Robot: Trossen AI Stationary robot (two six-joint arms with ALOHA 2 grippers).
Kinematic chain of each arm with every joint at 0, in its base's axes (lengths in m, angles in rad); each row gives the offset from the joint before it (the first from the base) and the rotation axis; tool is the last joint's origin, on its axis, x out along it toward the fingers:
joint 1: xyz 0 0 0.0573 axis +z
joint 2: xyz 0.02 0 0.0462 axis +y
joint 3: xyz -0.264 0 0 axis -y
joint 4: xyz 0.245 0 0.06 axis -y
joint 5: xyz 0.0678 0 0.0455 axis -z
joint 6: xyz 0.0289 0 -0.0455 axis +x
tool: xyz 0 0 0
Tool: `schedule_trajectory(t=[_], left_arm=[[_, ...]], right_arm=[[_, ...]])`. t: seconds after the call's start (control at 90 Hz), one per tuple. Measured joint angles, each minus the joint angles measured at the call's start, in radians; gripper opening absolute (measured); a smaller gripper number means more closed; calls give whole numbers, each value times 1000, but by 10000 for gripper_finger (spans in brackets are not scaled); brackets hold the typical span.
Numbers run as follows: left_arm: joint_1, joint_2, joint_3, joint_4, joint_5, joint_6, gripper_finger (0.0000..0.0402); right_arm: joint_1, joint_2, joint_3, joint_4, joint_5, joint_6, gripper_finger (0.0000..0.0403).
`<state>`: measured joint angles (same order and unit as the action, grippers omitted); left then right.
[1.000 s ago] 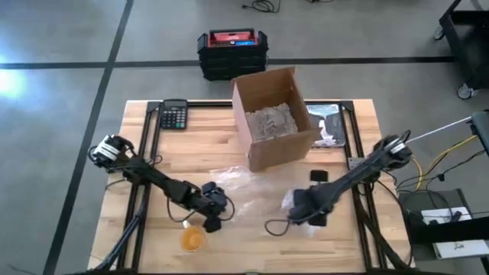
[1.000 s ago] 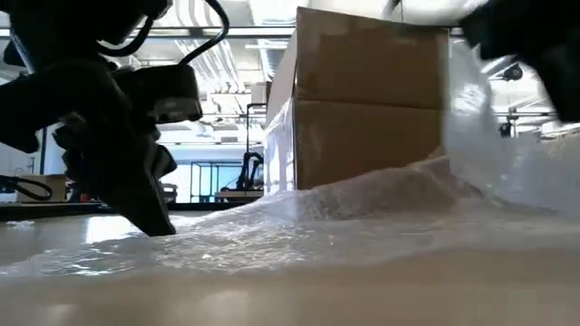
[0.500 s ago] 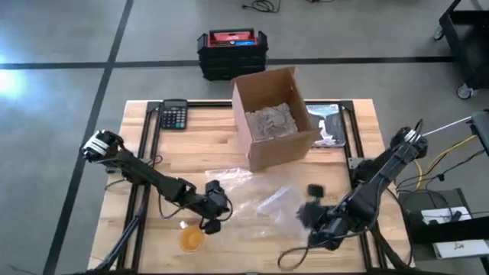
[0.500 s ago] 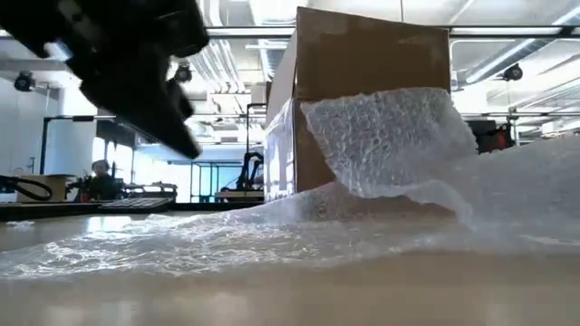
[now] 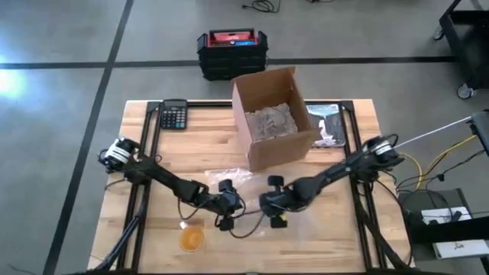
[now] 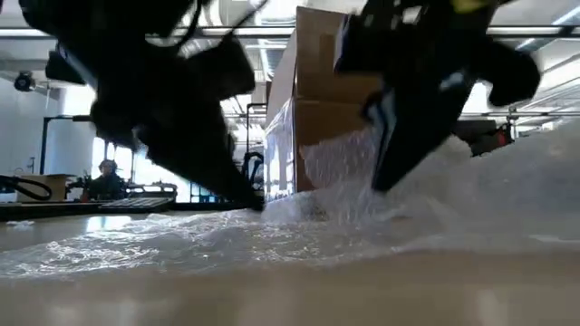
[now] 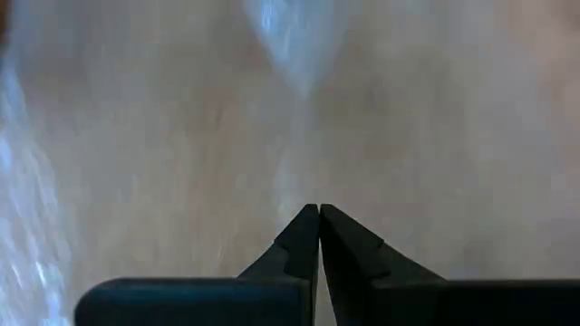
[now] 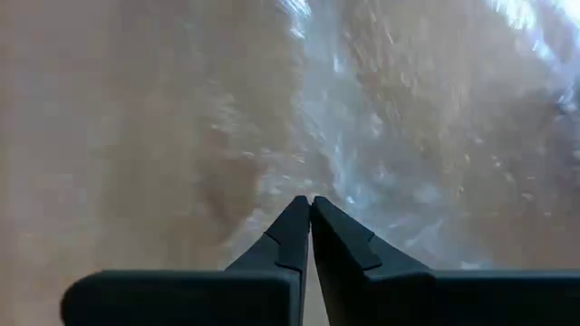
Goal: Wrap mug
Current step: Wrap the yellow cup in bubble wrap
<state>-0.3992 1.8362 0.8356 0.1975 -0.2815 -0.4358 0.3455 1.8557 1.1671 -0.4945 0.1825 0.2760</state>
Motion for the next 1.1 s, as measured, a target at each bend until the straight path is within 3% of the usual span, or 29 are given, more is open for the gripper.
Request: schedule_trajectory(t=[0.267,0.456,0.778,0.944,1.1], left_arm=[[-43,15,5,-210,-3,-107,0],[-70,13,4,-250,-7,-126,0],[-79,12,1,-251,8,-126,0],[-80,-1,-1,-250,16,-108,0],[-82,-71,9,-263,6,-73,0]], right_arm=[[-10,-23,1,-395,1,100,2],[22,-106,-23,-652,1,190,2],[35,-342,-218,-754,-70,527,2],[38,-475,-274,-778,-18,718,2],[41,-582,-240,-764,34,726,2]])
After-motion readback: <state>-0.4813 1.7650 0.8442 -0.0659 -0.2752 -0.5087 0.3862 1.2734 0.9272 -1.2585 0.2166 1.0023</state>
